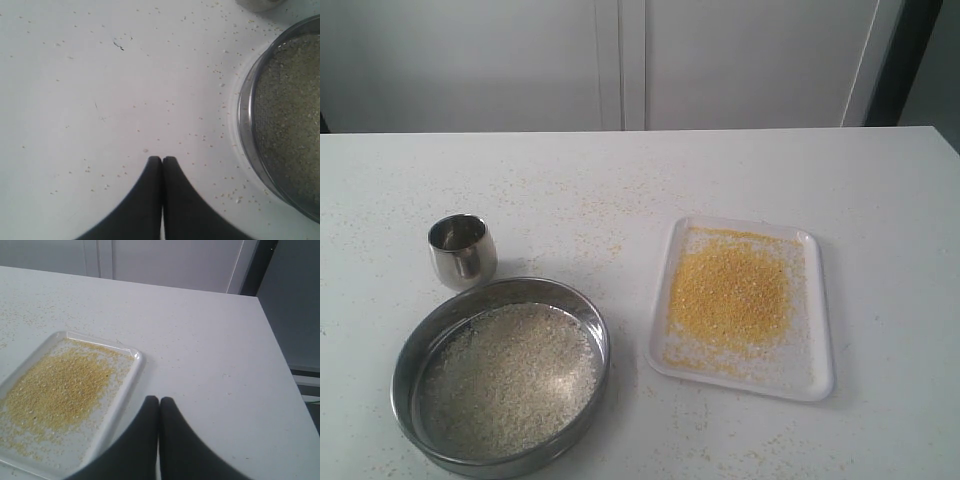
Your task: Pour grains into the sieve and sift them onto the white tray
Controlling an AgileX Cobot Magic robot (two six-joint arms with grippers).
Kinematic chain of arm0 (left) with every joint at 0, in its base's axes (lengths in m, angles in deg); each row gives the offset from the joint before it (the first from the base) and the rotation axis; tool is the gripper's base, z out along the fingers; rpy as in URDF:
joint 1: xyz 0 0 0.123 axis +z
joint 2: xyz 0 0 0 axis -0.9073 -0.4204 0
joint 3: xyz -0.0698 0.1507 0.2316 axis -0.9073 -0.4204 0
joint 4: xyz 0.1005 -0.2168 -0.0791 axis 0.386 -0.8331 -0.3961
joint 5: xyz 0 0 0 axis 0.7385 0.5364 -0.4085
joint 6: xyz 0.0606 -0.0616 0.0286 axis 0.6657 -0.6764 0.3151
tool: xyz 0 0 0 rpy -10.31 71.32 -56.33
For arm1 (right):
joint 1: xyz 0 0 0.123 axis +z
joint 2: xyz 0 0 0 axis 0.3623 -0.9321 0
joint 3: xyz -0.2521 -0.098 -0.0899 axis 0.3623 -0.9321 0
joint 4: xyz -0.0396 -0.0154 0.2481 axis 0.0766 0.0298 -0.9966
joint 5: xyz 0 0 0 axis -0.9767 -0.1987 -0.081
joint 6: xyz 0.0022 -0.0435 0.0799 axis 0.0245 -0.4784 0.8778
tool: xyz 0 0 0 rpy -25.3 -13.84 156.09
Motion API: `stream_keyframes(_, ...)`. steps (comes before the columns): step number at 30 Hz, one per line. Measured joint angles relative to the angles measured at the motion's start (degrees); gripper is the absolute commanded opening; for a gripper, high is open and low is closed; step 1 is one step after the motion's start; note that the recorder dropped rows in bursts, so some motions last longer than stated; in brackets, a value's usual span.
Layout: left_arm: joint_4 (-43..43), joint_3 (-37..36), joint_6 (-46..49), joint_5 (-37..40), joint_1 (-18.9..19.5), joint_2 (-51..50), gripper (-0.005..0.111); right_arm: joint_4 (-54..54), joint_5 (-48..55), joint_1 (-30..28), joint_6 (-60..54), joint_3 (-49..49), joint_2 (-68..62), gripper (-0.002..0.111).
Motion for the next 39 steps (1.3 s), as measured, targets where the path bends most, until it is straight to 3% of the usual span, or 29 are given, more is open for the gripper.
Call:
stream_keyframes(18, 0.0, 0.0, 0.0, 0.0, 0.0, 0.0, 0.0, 0.0, -0.24, 0.0, 0.0, -0.71, 11.34, 0.0)
stream_keyframes(29, 0.0, 0.0, 0.0, 0.0, 0.0, 0.0, 0.0, 0.0, -0.24, 0.0, 0.0, -8.45, 22.09, 0.0)
stream_keyframes(39, 0.0, 0.0, 0.0, 0.0, 0.0, 0.0, 0.0, 0.0, -0.85, 0.0, 0.0, -14.7, 23.16, 0.0)
